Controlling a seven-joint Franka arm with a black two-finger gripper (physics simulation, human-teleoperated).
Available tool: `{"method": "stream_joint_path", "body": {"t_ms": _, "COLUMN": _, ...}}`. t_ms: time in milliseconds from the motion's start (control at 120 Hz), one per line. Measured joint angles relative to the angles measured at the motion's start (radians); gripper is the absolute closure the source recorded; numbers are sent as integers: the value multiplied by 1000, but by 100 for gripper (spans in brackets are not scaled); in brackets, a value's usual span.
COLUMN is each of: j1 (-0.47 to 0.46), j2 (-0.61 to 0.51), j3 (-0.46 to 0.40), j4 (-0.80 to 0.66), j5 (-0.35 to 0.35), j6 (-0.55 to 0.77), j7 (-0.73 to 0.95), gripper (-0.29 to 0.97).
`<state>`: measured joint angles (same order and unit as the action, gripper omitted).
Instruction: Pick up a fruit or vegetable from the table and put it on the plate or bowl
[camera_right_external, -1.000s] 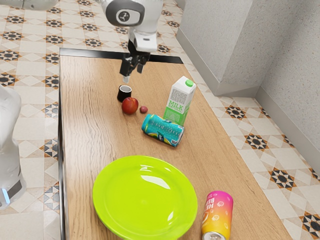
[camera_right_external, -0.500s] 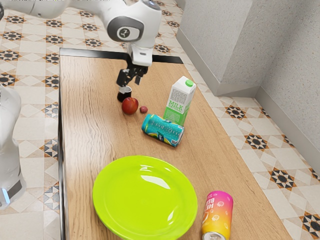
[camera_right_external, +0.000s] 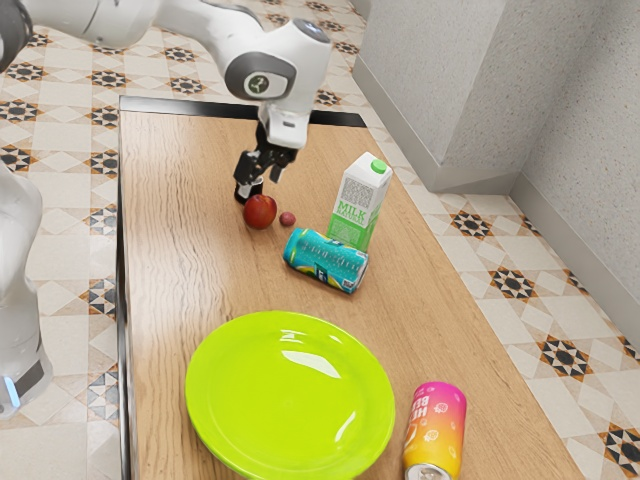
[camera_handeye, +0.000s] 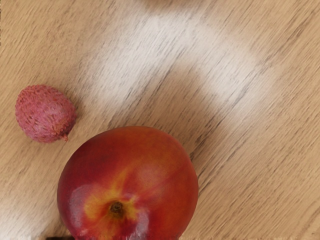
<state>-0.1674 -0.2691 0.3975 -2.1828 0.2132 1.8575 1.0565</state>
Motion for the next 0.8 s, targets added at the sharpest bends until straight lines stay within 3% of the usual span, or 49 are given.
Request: {"method": "stream_joint_path", "body": {"t_ms": 800, "j1": -3, "j2": 90, "j3": 12, "j4": -8, "j5": -16, "j6": 41, "j7": 29, "gripper": 0}}
